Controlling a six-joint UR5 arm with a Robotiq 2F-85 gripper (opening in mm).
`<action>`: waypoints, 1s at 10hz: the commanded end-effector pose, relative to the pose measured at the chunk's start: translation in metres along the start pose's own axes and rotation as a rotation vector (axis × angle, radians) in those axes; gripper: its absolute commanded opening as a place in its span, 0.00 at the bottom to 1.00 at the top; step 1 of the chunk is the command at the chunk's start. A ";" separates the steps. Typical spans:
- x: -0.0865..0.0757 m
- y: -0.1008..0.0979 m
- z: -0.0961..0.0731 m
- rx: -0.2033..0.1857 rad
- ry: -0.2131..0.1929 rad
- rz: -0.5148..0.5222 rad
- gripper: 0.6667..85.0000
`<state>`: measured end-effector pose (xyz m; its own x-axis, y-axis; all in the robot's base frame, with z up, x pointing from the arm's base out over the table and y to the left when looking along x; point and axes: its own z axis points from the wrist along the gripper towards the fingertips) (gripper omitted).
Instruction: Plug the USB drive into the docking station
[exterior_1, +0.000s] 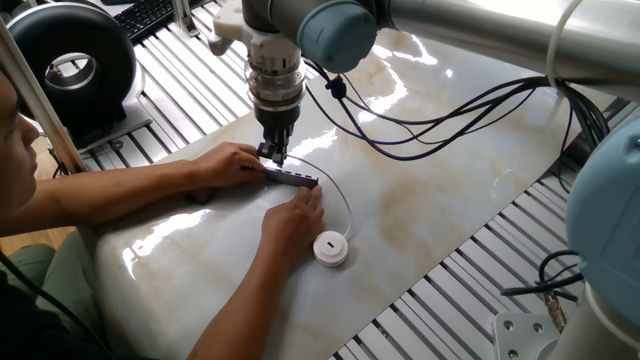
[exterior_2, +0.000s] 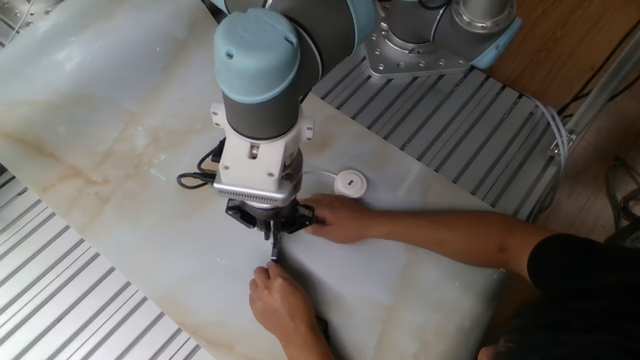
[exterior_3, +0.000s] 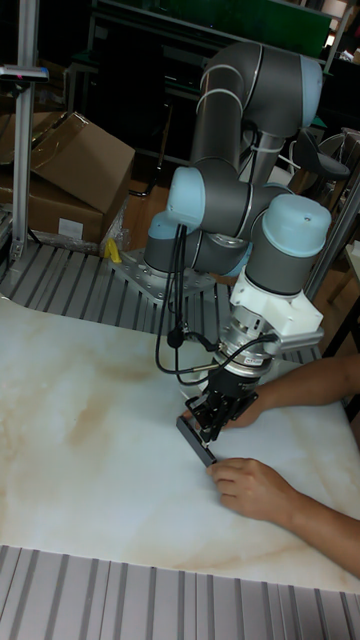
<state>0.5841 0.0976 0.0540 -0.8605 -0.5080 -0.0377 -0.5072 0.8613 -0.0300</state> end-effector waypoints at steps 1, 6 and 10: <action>-0.003 0.004 0.002 0.001 -0.002 -0.021 0.01; 0.000 0.005 0.003 0.016 0.006 -0.008 0.01; 0.001 0.004 0.004 0.017 0.007 -0.011 0.01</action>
<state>0.5812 0.0992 0.0494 -0.8521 -0.5227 -0.0254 -0.5209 0.8518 -0.0554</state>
